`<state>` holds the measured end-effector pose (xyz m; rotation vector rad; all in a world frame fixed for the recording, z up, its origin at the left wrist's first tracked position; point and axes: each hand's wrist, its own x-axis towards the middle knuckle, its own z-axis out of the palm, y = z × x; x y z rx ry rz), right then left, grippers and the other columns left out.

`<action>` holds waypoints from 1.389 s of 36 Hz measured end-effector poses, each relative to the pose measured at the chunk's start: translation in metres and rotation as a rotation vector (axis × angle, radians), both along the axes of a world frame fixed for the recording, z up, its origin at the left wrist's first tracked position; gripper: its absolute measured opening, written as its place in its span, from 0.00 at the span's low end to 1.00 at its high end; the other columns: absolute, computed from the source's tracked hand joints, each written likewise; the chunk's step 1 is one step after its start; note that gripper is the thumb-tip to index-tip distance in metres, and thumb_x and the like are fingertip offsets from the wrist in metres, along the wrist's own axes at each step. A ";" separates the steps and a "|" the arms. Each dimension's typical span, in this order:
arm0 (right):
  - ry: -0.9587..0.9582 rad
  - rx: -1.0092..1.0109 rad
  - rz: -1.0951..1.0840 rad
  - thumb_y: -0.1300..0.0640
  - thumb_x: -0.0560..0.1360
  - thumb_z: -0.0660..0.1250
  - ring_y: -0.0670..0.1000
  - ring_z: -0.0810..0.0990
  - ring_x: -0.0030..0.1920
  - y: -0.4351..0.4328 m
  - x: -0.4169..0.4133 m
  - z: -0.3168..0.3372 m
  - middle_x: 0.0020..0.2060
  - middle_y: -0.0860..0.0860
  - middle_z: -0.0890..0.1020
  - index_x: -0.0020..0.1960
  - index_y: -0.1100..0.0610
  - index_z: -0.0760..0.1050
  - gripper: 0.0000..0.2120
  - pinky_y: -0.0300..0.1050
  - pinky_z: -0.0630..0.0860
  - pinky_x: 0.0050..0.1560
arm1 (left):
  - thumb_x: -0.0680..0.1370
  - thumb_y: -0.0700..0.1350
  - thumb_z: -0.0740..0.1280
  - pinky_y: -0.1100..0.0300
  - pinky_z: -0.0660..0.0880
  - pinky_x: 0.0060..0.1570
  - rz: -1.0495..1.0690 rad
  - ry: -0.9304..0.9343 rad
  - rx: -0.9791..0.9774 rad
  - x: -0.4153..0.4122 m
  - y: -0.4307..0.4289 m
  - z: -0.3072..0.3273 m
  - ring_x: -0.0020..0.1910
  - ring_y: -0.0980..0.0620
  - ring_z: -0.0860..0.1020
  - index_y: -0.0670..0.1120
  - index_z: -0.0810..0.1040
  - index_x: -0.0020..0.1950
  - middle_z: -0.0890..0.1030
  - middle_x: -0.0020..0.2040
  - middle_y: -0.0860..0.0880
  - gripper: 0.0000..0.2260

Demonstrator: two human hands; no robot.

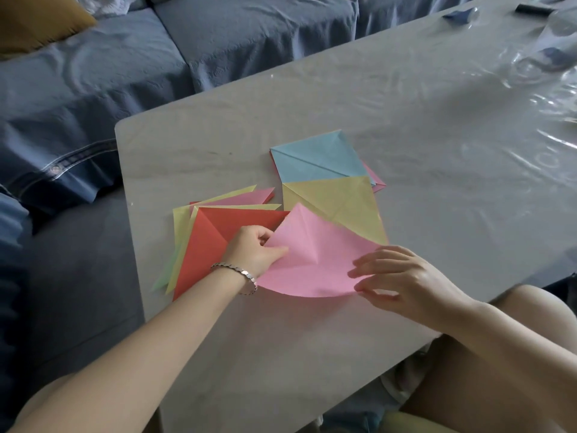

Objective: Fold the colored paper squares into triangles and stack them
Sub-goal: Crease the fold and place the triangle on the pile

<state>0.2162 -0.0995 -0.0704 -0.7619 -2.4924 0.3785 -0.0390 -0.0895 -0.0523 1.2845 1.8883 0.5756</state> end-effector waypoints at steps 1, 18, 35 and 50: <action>0.024 0.015 0.016 0.52 0.75 0.65 0.44 0.79 0.53 0.001 -0.003 0.002 0.46 0.44 0.84 0.42 0.54 0.83 0.10 0.40 0.72 0.58 | 0.69 0.42 0.72 0.56 0.76 0.42 0.010 0.003 0.000 0.001 0.001 0.002 0.38 0.48 0.80 0.45 0.80 0.41 0.81 0.37 0.49 0.03; 0.037 0.256 0.222 0.60 0.74 0.65 0.51 0.80 0.53 0.005 -0.017 0.020 0.43 0.51 0.85 0.38 0.61 0.82 0.10 0.47 0.75 0.54 | 0.66 0.37 0.76 0.54 0.75 0.53 0.336 -0.244 -0.148 -0.014 0.009 0.017 0.46 0.46 0.79 0.42 0.80 0.44 0.79 0.43 0.46 0.09; 0.355 -0.364 -0.265 0.45 0.72 0.67 0.43 0.72 0.62 0.009 -0.028 0.022 0.60 0.44 0.74 0.40 0.51 0.81 0.10 0.29 0.67 0.59 | 0.71 0.34 0.70 0.76 0.71 0.38 -0.046 -0.199 0.341 -0.010 -0.003 0.036 0.31 0.69 0.76 0.50 0.80 0.36 0.80 0.29 0.63 0.11; 0.590 -0.654 -0.541 0.60 0.68 0.73 0.36 0.79 0.33 0.004 -0.042 0.037 0.30 0.35 0.81 0.37 0.49 0.80 0.06 0.26 0.73 0.38 | 0.75 0.47 0.66 0.69 0.69 0.35 -0.177 -0.134 0.282 0.005 -0.030 0.044 0.32 0.61 0.74 0.53 0.79 0.40 0.80 0.34 0.57 0.05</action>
